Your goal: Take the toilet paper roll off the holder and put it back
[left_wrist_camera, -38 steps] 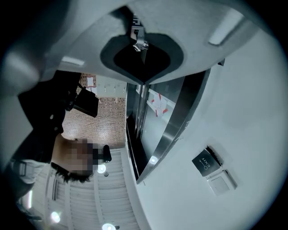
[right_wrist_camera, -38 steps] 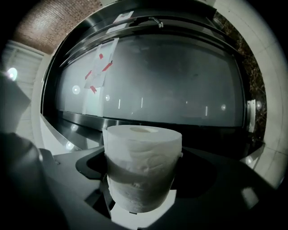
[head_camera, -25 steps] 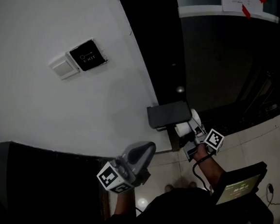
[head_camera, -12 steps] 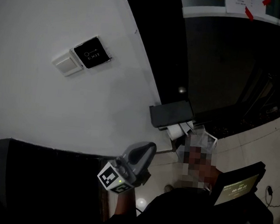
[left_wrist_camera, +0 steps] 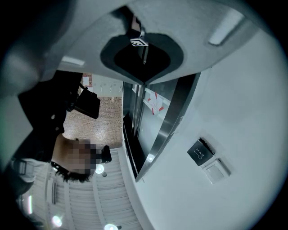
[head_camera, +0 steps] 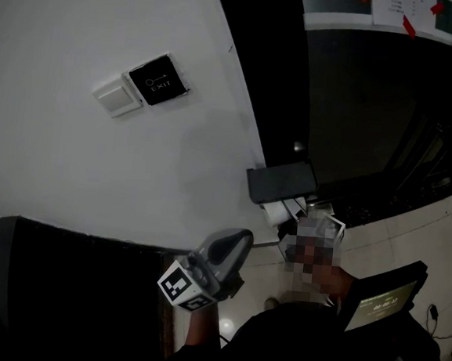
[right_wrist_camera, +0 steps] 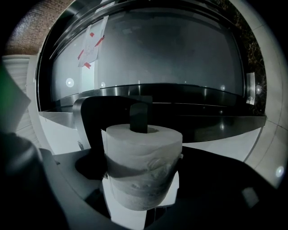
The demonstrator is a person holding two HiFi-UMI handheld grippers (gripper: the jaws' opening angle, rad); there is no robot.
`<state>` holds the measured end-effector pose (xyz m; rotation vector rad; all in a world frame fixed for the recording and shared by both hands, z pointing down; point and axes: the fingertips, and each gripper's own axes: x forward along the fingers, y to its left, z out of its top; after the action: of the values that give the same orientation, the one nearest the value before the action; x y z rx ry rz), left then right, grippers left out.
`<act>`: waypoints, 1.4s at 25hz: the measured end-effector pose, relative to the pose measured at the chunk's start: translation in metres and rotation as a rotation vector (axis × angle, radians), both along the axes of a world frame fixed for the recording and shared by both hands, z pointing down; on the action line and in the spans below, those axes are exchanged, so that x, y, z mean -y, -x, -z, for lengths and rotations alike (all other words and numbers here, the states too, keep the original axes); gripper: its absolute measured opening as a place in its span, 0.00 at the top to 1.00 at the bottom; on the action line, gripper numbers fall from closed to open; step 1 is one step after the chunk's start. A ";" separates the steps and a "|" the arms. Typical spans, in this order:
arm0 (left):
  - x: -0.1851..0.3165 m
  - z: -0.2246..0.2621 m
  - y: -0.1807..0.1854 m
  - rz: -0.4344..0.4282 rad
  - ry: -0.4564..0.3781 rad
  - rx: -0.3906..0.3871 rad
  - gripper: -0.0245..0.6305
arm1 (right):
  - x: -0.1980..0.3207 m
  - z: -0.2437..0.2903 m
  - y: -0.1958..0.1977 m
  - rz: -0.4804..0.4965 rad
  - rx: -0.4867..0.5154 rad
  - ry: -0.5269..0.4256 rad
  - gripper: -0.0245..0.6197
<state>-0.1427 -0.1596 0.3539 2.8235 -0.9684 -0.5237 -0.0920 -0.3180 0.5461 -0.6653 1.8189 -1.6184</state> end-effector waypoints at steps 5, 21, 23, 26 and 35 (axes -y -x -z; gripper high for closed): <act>0.001 -0.002 0.000 -0.004 0.003 -0.007 0.96 | -0.006 -0.001 0.003 0.051 -0.026 -0.035 0.25; 0.006 0.003 -0.014 -0.045 -0.003 -0.017 0.96 | -0.036 -0.021 -0.088 0.006 -0.157 -0.093 0.23; 0.008 0.003 -0.013 -0.052 -0.004 -0.026 0.96 | -0.025 -0.005 -0.119 -0.054 -0.207 -0.165 0.30; 0.009 0.004 -0.016 -0.066 -0.010 -0.034 0.96 | -0.019 0.054 -0.139 -0.080 -0.282 -0.390 0.50; 0.003 0.016 -0.025 -0.088 -0.041 -0.032 0.96 | -0.084 0.202 -0.089 0.018 -0.498 -0.973 0.96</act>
<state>-0.1179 -0.1629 0.3380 2.8687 -0.8328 -0.5820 -0.0033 -0.2339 0.3443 -0.5919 2.6251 -0.4100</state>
